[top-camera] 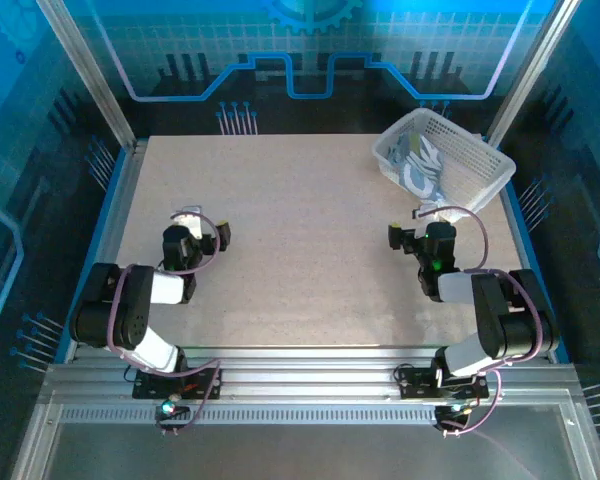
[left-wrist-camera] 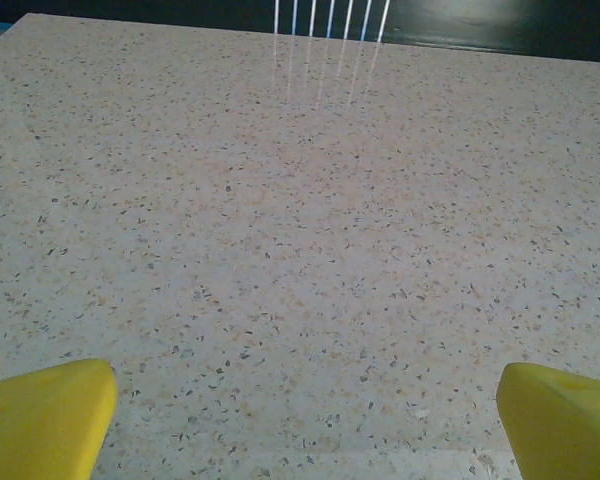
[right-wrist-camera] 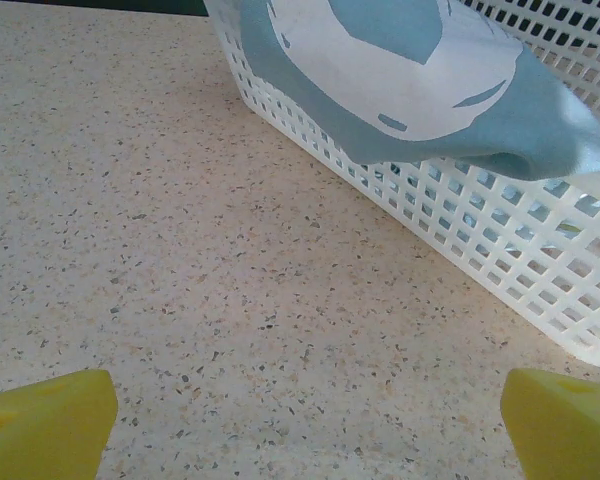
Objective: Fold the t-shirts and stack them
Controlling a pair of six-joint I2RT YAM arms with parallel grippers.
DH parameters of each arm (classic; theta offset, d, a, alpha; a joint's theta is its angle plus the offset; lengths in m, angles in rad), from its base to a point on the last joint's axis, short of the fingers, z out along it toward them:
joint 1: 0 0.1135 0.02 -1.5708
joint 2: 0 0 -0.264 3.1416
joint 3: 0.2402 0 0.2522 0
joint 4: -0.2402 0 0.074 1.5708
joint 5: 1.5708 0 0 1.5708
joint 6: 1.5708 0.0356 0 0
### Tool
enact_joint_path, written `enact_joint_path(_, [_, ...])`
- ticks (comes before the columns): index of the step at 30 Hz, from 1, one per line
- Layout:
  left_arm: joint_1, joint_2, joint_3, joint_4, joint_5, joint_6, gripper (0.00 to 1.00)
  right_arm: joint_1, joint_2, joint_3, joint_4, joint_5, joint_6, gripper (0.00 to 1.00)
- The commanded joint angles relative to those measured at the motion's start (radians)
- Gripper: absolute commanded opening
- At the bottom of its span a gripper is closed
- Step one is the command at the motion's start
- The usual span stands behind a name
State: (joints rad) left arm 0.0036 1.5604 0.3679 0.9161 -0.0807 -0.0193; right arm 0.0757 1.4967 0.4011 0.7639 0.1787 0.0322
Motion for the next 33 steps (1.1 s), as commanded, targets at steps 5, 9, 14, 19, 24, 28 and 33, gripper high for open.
enact_joint_path(5, [-0.004,-0.011,0.019,-0.006,0.019,0.019,0.99,0.001,0.004,0.012,0.023,0.012,-0.004,1.00])
enact_joint_path(9, [-0.004,-0.012,0.020,-0.008,0.020,0.019,0.99,0.000,0.004,0.012,0.022,0.012,-0.004,1.00])
enact_joint_path(14, [-0.004,-0.011,0.020,-0.007,0.020,0.019,0.99,0.000,0.005,0.012,0.023,0.012,-0.004,1.00])
enact_joint_path(19, [-0.004,-0.013,0.015,-0.003,0.007,0.018,0.99,0.001,0.000,0.007,0.035,0.017,-0.004,1.00])
enact_joint_path(24, [-0.163,-0.313,-0.034,-0.088,-0.314,0.092,0.99,0.133,-0.328,0.173,-0.282,0.251,-0.046,1.00])
enact_joint_path(28, [-0.210,-0.499,0.175,-0.451,-0.418,-0.272,0.99,0.082,-0.347,0.669,-0.983,0.220,0.358,1.00])
enact_joint_path(33, [-0.063,-0.359,0.505,-0.856,-0.094,-0.847,0.99,-0.047,0.001,1.117,-1.394,0.018,0.472,0.82])
